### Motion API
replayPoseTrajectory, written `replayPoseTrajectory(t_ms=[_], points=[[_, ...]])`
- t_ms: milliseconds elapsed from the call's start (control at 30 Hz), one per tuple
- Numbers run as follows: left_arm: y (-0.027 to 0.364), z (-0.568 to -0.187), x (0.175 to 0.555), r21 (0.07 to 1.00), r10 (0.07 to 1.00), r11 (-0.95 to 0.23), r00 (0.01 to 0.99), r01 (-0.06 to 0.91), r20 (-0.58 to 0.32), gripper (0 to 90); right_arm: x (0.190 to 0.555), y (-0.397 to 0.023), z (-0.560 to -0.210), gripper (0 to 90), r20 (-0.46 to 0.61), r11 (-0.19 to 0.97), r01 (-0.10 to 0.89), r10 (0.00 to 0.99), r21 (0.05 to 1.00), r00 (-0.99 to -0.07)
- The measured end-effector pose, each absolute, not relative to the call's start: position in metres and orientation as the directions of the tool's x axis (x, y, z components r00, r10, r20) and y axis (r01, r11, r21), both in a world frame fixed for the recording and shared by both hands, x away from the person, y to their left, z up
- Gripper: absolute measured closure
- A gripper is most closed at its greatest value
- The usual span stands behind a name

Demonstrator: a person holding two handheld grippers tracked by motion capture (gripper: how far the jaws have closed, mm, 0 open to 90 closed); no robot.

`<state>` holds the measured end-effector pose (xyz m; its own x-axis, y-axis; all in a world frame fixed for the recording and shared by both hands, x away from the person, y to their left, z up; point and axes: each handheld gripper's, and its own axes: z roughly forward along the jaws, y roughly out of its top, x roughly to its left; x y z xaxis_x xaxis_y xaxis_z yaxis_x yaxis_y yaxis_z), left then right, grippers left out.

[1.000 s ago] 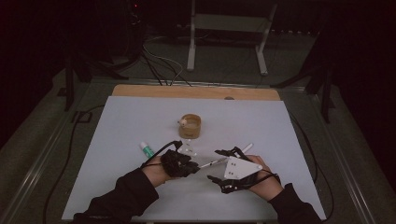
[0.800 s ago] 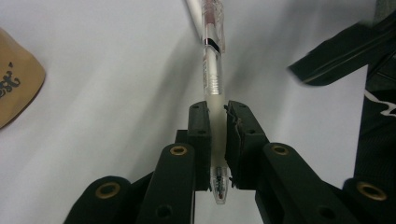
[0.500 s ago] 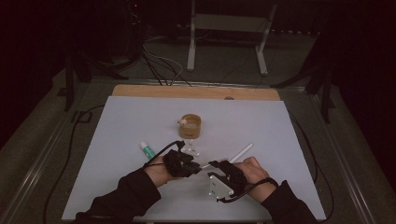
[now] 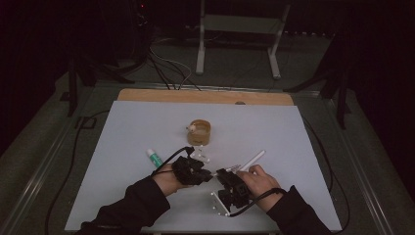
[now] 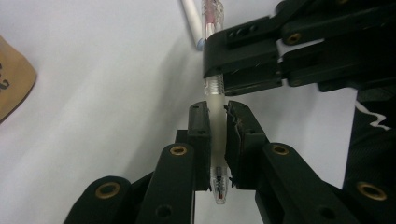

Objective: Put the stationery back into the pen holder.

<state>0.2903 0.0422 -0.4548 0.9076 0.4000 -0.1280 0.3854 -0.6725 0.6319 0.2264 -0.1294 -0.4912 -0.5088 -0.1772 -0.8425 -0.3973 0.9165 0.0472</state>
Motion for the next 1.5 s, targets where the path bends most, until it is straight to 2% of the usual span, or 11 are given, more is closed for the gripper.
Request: replayPoseTrajectory(t_ms=[233,367,400,500,600,967,1033,1133,1300,1367,1500], points=[[0.043,-0.456,0.291,0.632,0.411,-0.660,0.900,0.405,-0.148,81.8,0.226,-0.126,-0.495,79.8,-0.851,0.920,-0.391,-0.206,-0.001,-0.483],[0.045,-0.457,0.292,0.667,0.398,-0.646,0.909,0.372,-0.122,81.1,0.228,-0.125,-0.493,80.5,-0.854,0.924,-0.382,-0.212,-0.017,-0.475],[0.047,-0.458,0.292,0.689,0.401,-0.624,0.908,0.368,-0.122,77.7,0.230,-0.126,-0.491,80.5,-0.856,0.919,-0.394,-0.218,-0.019,-0.469],[0.048,-0.457,0.289,0.718,0.398,-0.601,0.910,0.352,-0.113,60.1,0.233,-0.129,-0.489,80.5,-0.855,0.926,-0.377,-0.188,0.010,-0.484],[0.051,-0.456,0.288,0.737,0.394,-0.568,0.907,0.367,-0.149,50.5,0.236,-0.132,-0.486,80.5,-0.853,0.931,-0.363,-0.157,0.040,-0.497],[0.064,-0.459,0.278,0.782,0.387,-0.522,0.911,0.341,-0.139,30.1,0.245,-0.142,-0.474,80.4,-0.847,0.931,-0.341,-0.071,0.134,-0.527],[0.068,-0.460,0.278,0.789,0.384,-0.507,0.911,0.346,-0.153,28.8,0.245,-0.144,-0.471,80.4,-0.845,0.931,-0.332,-0.051,0.153,-0.533],[0.074,-0.462,0.278,0.792,0.359,-0.494,0.914,0.359,-0.190,16.8,0.247,-0.148,-0.466,80.4,-0.841,0.927,-0.326,-0.022,0.186,-0.541],[0.080,-0.465,0.276,0.796,0.365,-0.490,0.913,0.355,-0.182,8.7,0.251,-0.153,-0.458,80.4,-0.823,0.912,-0.311,0.046,0.266,-0.567],[0.080,-0.466,0.274,0.796,0.372,-0.492,0.912,0.352,-0.172,1.7,0.254,-0.155,-0.455,80.4,-0.803,0.902,-0.297,0.085,0.314,-0.590],[0.082,-0.470,0.270,0.807,0.371,-0.488,0.916,0.333,-0.154,0.6,0.260,-0.159,-0.448,80.4,-0.766,0.873,-0.268,0.167,0.407,-0.620]])
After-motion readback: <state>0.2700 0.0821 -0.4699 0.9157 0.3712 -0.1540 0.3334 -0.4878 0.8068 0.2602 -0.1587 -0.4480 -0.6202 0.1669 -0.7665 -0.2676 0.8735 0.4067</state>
